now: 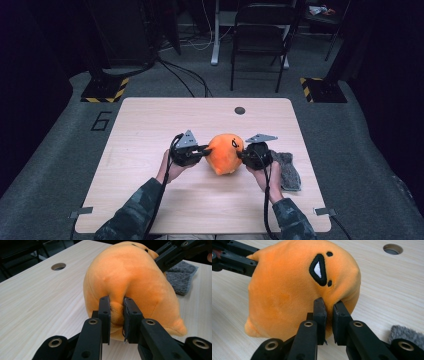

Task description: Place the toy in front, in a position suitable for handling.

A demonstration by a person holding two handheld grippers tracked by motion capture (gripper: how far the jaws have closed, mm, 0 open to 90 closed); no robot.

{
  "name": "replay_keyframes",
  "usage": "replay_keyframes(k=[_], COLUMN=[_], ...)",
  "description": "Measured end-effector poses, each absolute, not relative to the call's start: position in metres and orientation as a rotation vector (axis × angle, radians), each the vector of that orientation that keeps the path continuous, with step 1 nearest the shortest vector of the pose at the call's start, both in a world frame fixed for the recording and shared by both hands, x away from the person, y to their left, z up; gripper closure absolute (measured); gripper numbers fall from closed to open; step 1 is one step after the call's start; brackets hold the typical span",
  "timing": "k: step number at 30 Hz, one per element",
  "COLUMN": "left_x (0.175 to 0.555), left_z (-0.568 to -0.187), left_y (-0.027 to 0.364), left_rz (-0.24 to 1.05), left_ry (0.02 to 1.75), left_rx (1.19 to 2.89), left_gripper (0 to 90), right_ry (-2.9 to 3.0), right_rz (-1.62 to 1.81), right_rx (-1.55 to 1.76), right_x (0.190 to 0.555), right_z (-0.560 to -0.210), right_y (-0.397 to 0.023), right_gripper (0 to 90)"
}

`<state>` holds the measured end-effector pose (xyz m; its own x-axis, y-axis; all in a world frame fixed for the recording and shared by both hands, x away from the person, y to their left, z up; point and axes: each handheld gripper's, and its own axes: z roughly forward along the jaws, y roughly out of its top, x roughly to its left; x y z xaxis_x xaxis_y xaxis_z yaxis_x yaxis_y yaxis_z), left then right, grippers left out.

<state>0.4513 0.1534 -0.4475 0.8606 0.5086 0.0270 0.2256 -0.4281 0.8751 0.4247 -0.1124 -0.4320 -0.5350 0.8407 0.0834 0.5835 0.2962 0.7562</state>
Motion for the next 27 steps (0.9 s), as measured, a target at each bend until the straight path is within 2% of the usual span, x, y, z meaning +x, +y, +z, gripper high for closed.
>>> replay_keyframes(k=[11,19,22,27], left_x=[0.467,0.482,0.485,0.485], left_z=[-0.441,-0.467,-0.470,-0.465], left_y=[0.147,0.141,0.142,0.145], left_rz=[0.311,0.258,0.251,0.295], left_ry=[0.509,0.576,0.630,0.691], left_rx=[2.050,2.117,2.085,2.063], left_gripper=[78.4,76.7,70.3,46.3], right_ry=[2.210,2.266,2.271,2.264], right_rz=[1.106,1.047,1.059,1.074], right_rx=[1.329,1.356,1.389,1.409], right_x=[0.407,0.412,0.418,0.418], right_z=[-0.433,-0.455,-0.464,-0.463], right_y=[-0.116,-0.113,-0.116,-0.120], right_gripper=[82.5,79.4,75.8,68.0])
